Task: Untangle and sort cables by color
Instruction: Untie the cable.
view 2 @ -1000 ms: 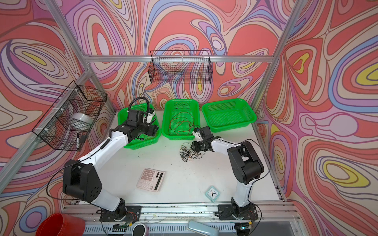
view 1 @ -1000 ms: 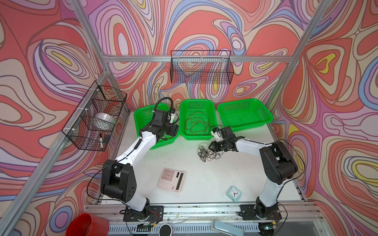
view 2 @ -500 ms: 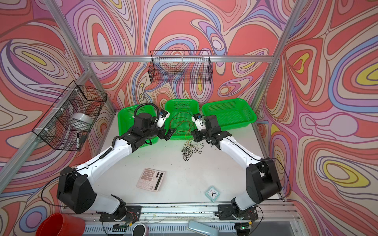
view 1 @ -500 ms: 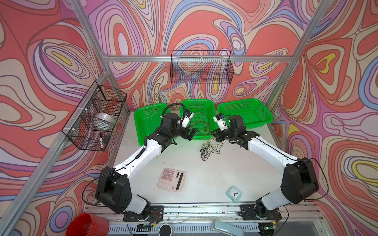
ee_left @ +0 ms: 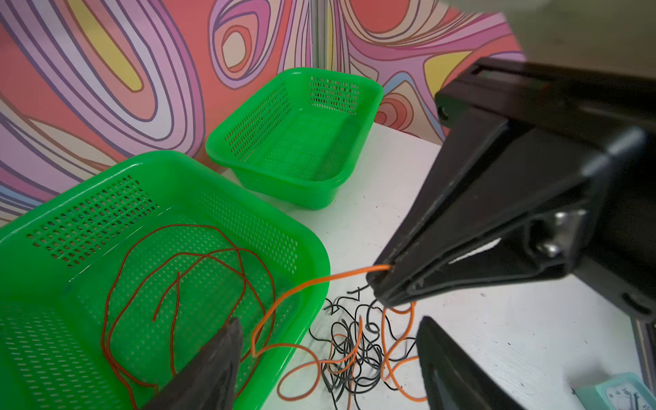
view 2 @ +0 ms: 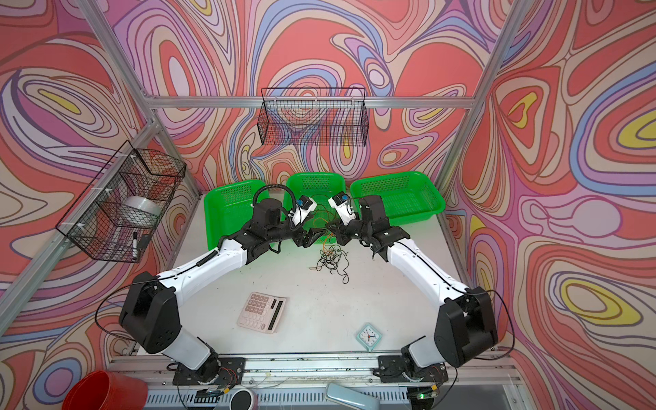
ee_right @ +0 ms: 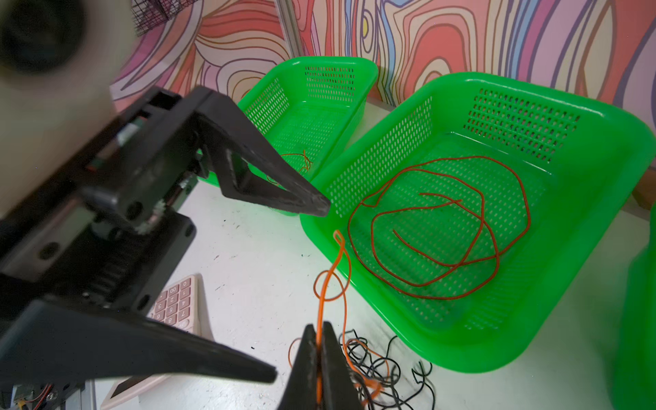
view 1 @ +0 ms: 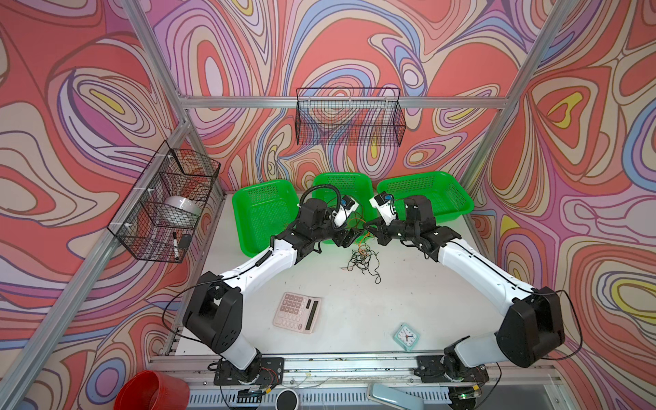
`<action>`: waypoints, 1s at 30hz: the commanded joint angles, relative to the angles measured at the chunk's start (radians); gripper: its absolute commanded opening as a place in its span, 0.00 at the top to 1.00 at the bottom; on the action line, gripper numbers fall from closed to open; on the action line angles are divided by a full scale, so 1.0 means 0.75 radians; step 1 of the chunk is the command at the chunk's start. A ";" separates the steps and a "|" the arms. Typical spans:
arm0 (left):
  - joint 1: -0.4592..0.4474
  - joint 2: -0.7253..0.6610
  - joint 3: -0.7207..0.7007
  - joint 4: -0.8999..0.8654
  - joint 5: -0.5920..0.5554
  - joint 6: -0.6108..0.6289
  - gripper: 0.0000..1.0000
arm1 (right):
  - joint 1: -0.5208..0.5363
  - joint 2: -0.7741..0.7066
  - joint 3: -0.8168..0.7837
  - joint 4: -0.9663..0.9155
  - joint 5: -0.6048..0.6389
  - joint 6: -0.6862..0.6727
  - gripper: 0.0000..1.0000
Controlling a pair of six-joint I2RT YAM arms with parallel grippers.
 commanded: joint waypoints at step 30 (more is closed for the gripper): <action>-0.126 0.023 0.135 0.120 -0.116 0.051 1.00 | -0.016 -0.029 -0.353 0.538 0.224 0.451 0.65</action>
